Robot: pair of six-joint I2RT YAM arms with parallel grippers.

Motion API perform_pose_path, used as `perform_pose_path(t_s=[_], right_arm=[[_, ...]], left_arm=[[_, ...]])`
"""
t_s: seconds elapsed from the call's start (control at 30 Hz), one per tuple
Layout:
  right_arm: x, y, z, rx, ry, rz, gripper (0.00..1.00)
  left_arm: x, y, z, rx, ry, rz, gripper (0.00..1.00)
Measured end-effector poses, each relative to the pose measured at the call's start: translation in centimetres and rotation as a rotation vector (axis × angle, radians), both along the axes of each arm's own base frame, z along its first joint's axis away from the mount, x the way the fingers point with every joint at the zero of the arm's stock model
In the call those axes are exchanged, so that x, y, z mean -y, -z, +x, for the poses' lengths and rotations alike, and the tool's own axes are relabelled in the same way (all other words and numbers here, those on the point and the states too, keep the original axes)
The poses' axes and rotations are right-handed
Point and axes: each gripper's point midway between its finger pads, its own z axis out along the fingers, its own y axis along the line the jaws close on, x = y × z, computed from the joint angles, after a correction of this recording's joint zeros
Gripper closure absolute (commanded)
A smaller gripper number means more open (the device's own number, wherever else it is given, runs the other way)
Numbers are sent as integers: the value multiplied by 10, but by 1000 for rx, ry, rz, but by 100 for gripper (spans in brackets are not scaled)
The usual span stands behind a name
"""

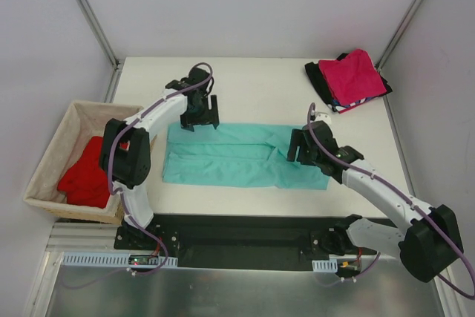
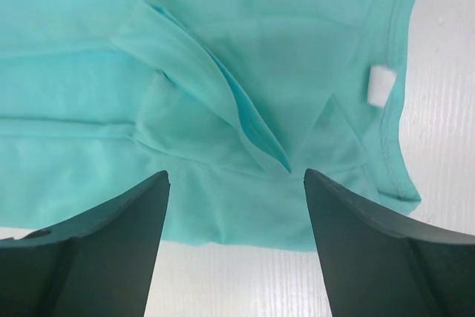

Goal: Fold and stack the t-shirts

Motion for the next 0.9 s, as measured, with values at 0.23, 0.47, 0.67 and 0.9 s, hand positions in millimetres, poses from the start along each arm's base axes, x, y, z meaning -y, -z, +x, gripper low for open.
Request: perform_pose_path(t_s=[0.23, 0.47, 0.67, 0.9], right_arm=[[-8, -39, 26, 89, 15, 15, 23], [0, -38, 20, 75, 21, -23, 23], [11, -32, 29, 53, 64, -68, 24], [23, 12, 74, -73, 158, -127, 25]], left_arm=[[79, -16, 34, 42, 187, -145, 21], [164, -5, 74, 60, 321, -279, 21], [193, 27, 73, -7, 369, -337, 21], [205, 34, 58, -55, 388, -358, 21]])
